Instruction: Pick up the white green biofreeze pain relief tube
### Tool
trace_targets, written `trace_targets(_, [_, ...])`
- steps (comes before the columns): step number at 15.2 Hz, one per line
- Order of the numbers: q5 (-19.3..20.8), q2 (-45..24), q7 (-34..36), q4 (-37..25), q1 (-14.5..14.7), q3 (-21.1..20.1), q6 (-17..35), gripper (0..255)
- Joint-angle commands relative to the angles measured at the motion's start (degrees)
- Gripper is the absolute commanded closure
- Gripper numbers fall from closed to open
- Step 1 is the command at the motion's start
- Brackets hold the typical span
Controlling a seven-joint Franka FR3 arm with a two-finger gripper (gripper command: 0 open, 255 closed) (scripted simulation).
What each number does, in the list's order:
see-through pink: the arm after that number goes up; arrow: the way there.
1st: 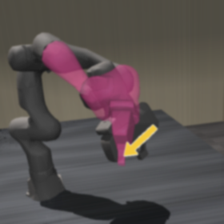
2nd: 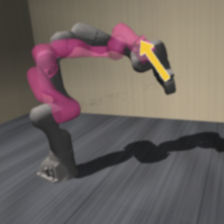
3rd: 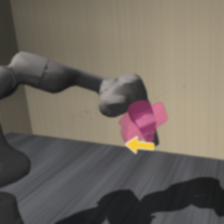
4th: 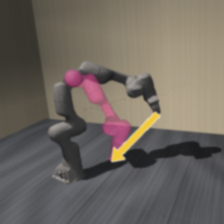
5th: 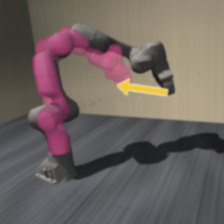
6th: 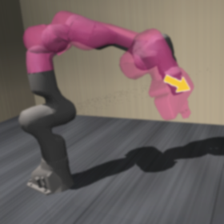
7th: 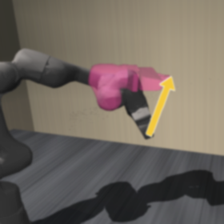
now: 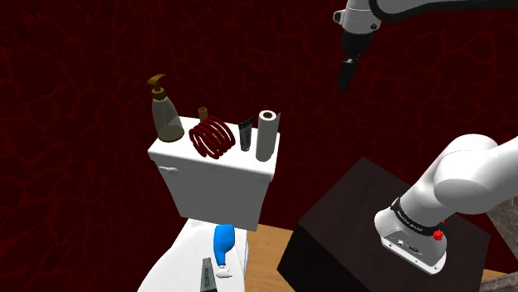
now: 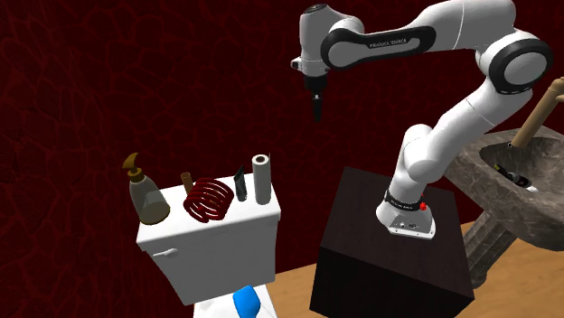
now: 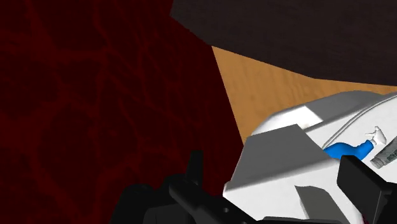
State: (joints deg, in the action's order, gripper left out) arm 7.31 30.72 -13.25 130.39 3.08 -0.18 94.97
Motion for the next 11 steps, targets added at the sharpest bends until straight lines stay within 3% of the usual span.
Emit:
trace_targets(1, [0.00,-4.31,-3.36,-1.54,1.05,0.50,2.92,0])
trace_targets(11, [-1.41,-24.33,-19.48,-12.45,5.27,0.78,12.13,0])
